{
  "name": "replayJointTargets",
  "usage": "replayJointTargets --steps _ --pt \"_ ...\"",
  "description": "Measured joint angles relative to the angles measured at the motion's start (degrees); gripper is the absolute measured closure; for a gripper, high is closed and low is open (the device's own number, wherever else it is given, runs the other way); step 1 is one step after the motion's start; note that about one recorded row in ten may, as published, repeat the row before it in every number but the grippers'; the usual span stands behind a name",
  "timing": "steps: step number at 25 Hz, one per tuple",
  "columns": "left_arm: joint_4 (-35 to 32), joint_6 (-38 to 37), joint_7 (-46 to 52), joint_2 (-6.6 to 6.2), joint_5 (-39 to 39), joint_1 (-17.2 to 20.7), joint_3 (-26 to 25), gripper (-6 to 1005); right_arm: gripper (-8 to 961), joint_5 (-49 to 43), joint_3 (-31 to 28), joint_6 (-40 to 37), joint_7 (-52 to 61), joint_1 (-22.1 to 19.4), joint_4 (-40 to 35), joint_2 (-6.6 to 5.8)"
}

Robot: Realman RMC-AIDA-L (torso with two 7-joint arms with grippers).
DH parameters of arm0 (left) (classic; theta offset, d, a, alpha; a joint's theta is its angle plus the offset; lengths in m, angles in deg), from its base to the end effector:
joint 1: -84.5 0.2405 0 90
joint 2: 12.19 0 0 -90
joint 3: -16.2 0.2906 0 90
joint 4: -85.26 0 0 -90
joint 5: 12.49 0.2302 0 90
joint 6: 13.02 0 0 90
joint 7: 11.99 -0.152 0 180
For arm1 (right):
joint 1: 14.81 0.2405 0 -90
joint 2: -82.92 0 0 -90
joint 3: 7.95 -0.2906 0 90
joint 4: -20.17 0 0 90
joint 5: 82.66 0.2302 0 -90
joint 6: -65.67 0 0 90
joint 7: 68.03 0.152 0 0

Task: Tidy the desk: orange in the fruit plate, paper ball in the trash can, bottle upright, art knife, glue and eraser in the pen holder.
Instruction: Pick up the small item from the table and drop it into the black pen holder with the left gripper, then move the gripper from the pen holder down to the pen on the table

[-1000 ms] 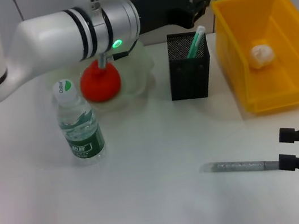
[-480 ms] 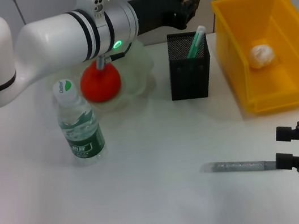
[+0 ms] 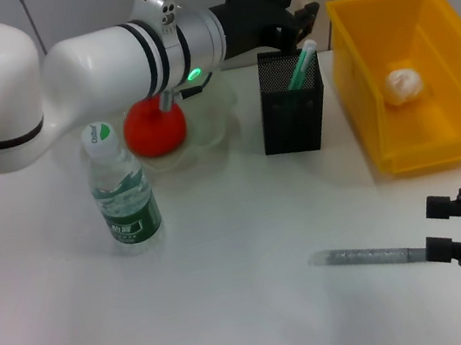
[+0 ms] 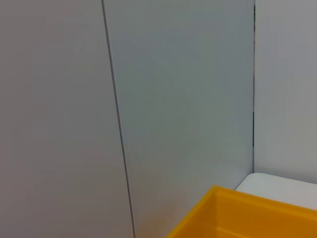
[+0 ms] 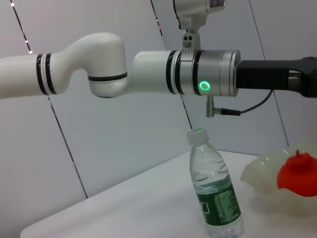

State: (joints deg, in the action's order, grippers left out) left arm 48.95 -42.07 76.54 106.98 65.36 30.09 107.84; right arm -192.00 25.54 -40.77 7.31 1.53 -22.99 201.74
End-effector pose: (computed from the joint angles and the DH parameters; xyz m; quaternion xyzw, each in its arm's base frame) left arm -0.0861 0.5076 -0.1079 -0.9258 -0.1200 -0.1950 0.3006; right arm 0.3409 0.2729 0.0200 -0.9101 0.2202 0.3247 0.1334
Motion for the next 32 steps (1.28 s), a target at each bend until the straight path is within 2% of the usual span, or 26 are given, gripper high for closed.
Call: replayJointTargets --steps 2,10,12,14,18,19,22,25,28,32 --pt "0.0 0.7 0.1 0.00 -0.9 0.0 1.0 730 324 -0.1 0.0 0.0 0.0 0.0 0.0 0.00" --pt "-0.1 1.6 0.2 0.00 -2.0 0.6 1.5 395 324 -0.6 0.0 0.1 -0.1 0.3 0.5 0.04" --pt "-1.1 0.5 0.1 0.00 -2.0 1.7 1.2 301 324 -0.6 -0.1 0.1 -0.1 0.3 0.6 0.00" --pt "-3.1 -1.8 0.0 -0.10 -2.0 3.5 0.9 264 324 -0.6 -0.2 0.1 0.0 0.3 0.6 -0.07" --pt "-10.4 -10.2 -0.4 -0.65 -1.8 9.7 -1.5 189 324 -0.6 -0.4 0.1 0.3 0.5 0.3 -0.20" --pt "-13.4 -14.8 -0.5 -0.79 -1.5 12.4 -3.6 189 324 -0.6 -0.4 0.1 0.4 0.6 0.3 -0.22" --pt "-17.4 -24.5 -0.1 -1.08 -0.9 16.9 -8.1 189 324 -0.6 -0.4 0.1 0.9 1.2 0.2 -0.34" --pt "-20.1 -35.0 0.1 -1.37 -0.7 21.4 -14.2 189 324 -0.6 -0.3 0.1 2.1 1.7 -0.6 -0.38" --pt "-21.7 -46.1 0.1 -2.27 -0.6 25.4 -19.7 189 324 -0.9 -0.1 0.1 4.6 2.1 -2.8 -0.20" --pt "-21.9 -54.1 -1.1 -3.61 -0.6 29.5 -23.1 189 324 -3.0 0.0 0.9 11.3 2.7 -8.1 0.16"
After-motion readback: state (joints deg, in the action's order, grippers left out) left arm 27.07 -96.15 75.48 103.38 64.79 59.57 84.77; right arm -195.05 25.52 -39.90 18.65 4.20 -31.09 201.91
